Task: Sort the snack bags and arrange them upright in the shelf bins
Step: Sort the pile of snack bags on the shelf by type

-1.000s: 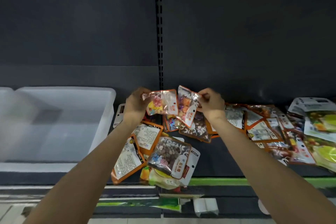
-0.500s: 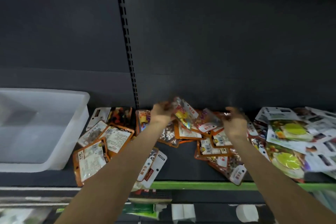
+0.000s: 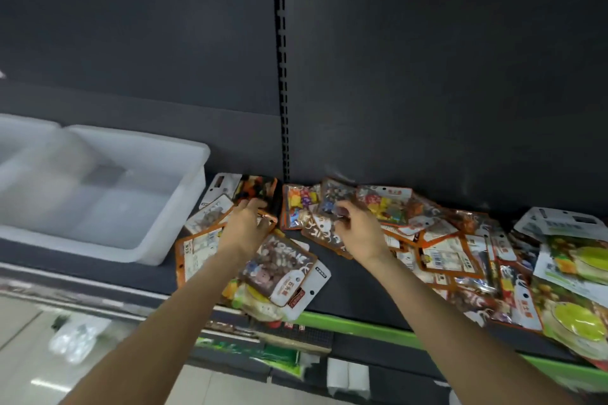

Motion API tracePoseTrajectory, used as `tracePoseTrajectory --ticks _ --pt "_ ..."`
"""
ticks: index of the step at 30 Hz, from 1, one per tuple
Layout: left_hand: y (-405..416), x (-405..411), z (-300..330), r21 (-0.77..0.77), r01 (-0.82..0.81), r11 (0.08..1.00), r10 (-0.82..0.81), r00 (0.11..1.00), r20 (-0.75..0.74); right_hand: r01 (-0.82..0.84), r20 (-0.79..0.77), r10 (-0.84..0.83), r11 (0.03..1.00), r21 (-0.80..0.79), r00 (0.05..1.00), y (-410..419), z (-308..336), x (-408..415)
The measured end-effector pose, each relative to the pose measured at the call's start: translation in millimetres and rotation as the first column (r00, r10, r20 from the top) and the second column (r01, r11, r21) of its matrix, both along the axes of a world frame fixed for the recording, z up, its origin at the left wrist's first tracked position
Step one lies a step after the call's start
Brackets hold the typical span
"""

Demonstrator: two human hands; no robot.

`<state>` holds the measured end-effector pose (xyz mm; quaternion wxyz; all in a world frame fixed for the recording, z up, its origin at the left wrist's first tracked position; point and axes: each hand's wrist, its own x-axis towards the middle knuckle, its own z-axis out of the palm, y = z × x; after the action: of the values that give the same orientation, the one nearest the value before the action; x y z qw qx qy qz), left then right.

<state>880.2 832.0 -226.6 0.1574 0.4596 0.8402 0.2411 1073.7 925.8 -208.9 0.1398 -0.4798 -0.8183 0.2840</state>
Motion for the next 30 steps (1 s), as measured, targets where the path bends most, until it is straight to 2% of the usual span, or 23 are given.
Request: tracePoseTrajectory --ticks 2,4,7,9,17,18,20,23,26,30 --pt "-18 -28 -10 -0.06 0.003 0.998 -0.004 1.0 -0.016 -0.065 0.019 0.065 0.998 -0.007 0.998 -14 -9 -24" --pt "-34 -52 -19 -0.105 0.026 0.994 -0.022 0.999 0.043 -0.133 0.038 0.136 0.989 -0.067 0.99 -30 -18 -46" --pt "-58 -72 -32 -0.15 0.149 0.977 -0.133 0.985 0.114 -0.205 0.088 0.223 0.962 -0.179 0.971 -51 -29 -65" --pt "-70 -80 -41 -0.18 0.223 0.958 -0.205 0.972 0.115 -0.233 0.186 0.268 0.954 -0.188 0.945 -60 -36 -68" --pt "-75 -78 -46 -0.219 0.195 0.956 -0.193 0.981 0.034 -0.189 0.386 0.209 0.978 -0.088 0.899 -63 -31 -85" --pt "-73 -79 -47 -0.223 0.193 0.956 -0.193 0.981 0.02 -0.18 0.372 0.189 0.982 -0.061 0.909 -64 -29 -87" --pt "-70 -81 -49 -0.221 0.198 0.955 -0.205 0.979 -0.011 -0.106 0.251 0.105 0.994 -0.009 0.962 -65 -25 -89" --pt "-68 -82 -50 -0.262 0.277 0.924 -0.285 0.959 0.009 0.043 0.021 -0.041 0.997 -0.064 0.999 -58 -15 -81" --pt "-66 -82 -49 -0.269 0.321 0.908 -0.311 0.947 0.08 0.193 -0.125 -0.203 0.977 -0.086 0.971 -35 -4 -61" --pt "-63 -78 -41 -0.162 0.321 0.933 -0.307 0.946 0.105 0.442 -0.244 -0.434 0.897 -0.022 0.867 0 5 -33"
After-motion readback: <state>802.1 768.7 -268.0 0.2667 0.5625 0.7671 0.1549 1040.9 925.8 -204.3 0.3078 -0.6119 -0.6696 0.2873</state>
